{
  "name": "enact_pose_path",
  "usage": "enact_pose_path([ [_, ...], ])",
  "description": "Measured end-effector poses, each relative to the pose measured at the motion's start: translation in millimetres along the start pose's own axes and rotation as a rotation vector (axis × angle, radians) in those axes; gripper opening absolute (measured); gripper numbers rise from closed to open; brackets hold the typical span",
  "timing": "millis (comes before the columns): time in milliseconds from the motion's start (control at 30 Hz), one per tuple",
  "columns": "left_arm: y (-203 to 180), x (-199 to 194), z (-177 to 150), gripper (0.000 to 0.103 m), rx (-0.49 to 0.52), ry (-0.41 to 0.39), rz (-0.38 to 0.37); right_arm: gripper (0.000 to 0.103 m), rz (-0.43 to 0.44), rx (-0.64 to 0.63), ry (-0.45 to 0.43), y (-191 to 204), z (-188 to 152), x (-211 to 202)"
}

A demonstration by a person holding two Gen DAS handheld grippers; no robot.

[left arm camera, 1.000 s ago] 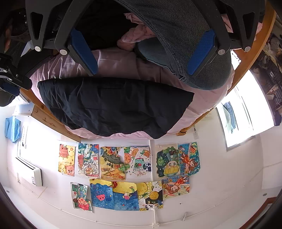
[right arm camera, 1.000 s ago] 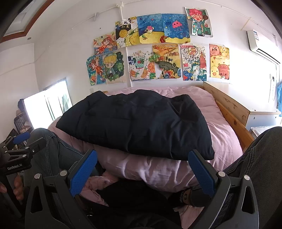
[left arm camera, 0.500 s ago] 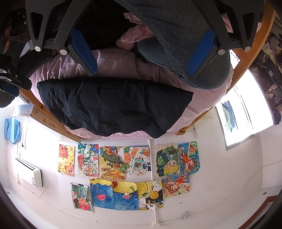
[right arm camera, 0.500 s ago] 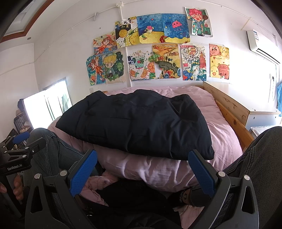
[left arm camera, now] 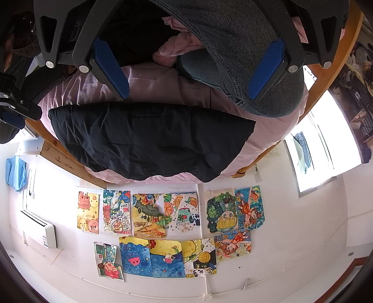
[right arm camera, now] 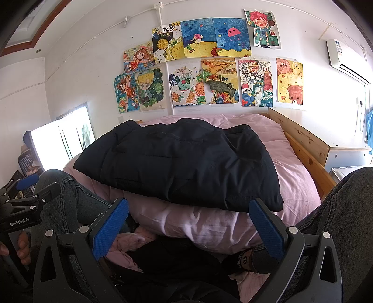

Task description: Fold large clothes

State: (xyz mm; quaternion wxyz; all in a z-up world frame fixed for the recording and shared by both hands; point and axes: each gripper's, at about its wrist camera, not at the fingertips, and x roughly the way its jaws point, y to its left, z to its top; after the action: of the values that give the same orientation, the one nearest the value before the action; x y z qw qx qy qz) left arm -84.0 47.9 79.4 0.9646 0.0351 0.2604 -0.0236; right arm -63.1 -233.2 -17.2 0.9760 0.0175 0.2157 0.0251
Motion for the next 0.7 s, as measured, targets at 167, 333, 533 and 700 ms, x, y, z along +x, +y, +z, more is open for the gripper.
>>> enact_pose_path([
  [167,0.7,0.1,0.0,0.103,0.001,0.0,0.0,0.102,0.0,0.0,0.0,-0.3,0.2,-0.3],
  [333,1.7,0.4,-0.1,0.103,0.002,0.0,0.0,0.102,0.0,0.001,0.0,-0.3,0.1,0.0],
  [533,2.9,0.5,-0.1,0.103,0.004,-0.001,0.0,0.102,0.001,0.0,0.0,-0.6,0.3,0.0],
  [700,3.9,0.6,-0.1,0.103,0.005,-0.002,-0.001,0.102,0.001,0.0,0.0,-0.6,0.4,-0.1],
])
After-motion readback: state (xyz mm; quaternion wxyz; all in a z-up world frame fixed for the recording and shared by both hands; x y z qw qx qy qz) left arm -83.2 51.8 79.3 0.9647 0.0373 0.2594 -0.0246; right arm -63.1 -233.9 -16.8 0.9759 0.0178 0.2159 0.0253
